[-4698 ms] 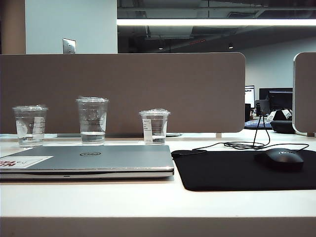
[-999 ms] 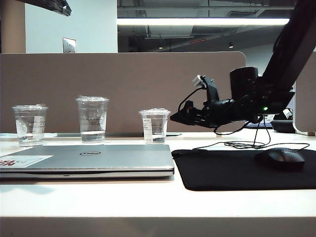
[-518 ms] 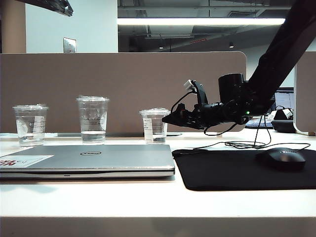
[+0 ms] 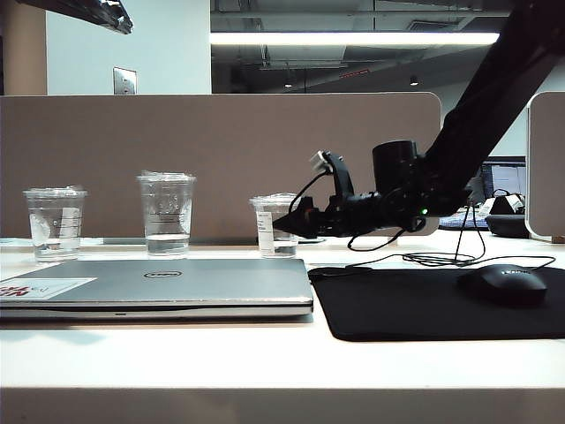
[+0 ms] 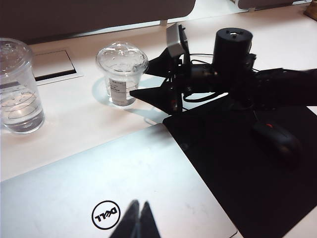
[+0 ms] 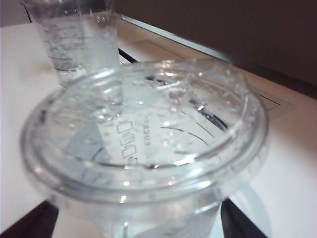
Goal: Pick up the coffee cup on the right and place it on the right side of the laptop.
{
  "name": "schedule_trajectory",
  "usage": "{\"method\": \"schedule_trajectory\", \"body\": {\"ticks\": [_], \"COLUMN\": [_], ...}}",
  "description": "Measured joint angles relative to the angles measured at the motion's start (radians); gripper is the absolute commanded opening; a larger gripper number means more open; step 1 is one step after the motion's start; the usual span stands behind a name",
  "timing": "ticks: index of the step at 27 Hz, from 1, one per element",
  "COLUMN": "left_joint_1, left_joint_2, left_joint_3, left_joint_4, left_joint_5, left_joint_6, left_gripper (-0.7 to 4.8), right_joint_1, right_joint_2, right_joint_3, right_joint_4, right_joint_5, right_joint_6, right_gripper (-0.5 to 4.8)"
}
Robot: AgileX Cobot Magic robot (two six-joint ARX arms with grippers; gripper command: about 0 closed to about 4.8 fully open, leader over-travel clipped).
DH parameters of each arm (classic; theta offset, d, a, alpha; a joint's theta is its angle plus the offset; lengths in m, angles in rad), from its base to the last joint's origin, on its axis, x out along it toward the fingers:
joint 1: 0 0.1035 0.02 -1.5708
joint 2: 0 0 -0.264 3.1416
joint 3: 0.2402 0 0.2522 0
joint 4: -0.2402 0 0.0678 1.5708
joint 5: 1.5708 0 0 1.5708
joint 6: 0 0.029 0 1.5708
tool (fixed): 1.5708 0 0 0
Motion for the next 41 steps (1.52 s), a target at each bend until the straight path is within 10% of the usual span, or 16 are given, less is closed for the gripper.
{"method": "schedule_trajectory", "body": {"ticks": [41], "left_joint_1": [0.0], "left_joint_2": [0.0], "left_joint_3": [0.0], "left_joint_4": [-0.002], "left_joint_5": [0.0], "left_joint_6": [0.0], "left_gripper": [-0.06], "right_joint_1": [0.115], "right_joint_2": [0.104], "right_joint_3": [0.138], "right_joint_4": [-0.021], "right_joint_5": [0.263], "right_joint_6": [-0.053], "right_gripper": [4.78]}}
